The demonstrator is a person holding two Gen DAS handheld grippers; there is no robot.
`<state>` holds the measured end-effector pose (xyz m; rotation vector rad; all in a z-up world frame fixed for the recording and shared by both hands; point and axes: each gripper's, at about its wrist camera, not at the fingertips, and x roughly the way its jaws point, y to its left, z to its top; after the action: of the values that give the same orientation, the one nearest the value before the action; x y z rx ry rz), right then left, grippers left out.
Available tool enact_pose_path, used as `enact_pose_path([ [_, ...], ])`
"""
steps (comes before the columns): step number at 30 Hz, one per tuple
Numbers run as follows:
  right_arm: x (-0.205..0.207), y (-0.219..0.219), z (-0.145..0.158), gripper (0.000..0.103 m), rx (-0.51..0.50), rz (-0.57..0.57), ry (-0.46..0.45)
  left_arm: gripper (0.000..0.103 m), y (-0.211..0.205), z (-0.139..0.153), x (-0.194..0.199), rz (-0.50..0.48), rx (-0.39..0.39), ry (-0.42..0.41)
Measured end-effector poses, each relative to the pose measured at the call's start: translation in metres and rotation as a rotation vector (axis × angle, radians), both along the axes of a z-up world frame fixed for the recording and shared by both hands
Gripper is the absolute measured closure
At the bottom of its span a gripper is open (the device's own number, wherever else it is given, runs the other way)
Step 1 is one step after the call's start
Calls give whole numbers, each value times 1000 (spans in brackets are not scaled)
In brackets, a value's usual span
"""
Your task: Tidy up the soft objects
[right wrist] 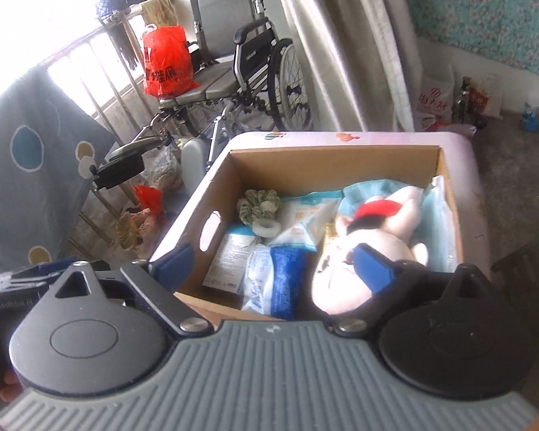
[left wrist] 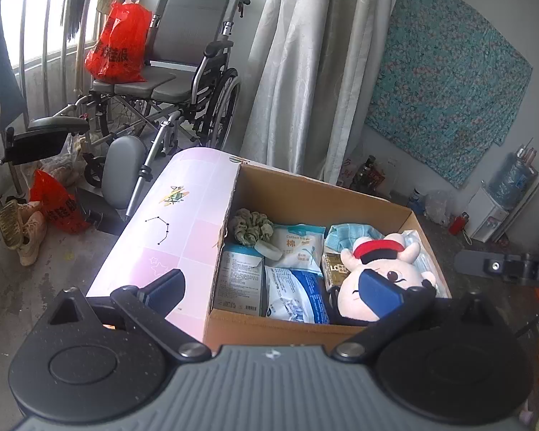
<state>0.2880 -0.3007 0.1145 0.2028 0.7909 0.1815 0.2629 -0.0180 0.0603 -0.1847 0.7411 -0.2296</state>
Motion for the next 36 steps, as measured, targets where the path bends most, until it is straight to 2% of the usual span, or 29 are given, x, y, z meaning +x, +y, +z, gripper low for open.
enact_pose_path([
  [4, -57, 6, -2, 1, -113, -84, -56, 0, -13, 3, -19, 5, 58, 16],
  [7, -86, 10, -10, 1, -179, -149, -59, 0, -28, 4, -35, 11, 141, -2],
  [9, -100, 16, -14, 1, -238, -185, -68, 0, -38, 3, -42, 21, 199, 15],
  [12, -113, 24, -12, 1, -343, -248, -93, 0, -47, -2, -49, 25, 222, 23],
  [15, -118, 28, -8, 1, -397, -280, -126, 0, -54, -7, -53, -10, 224, 16],
  [19, -119, 29, -6, 1, -379, -252, -150, 0, -60, -14, -54, -20, 220, 18],
  [25, -104, 25, -16, 1, -238, -191, -101, 0, -66, -16, -48, -14, 230, 7],
  [30, -83, 31, -34, 1, -257, -199, -44, 0, -67, -18, -43, -19, 229, 12],
  [36, -69, 32, -45, 1, -246, -204, -19, 0, -69, -23, -39, -17, 273, 7],
])
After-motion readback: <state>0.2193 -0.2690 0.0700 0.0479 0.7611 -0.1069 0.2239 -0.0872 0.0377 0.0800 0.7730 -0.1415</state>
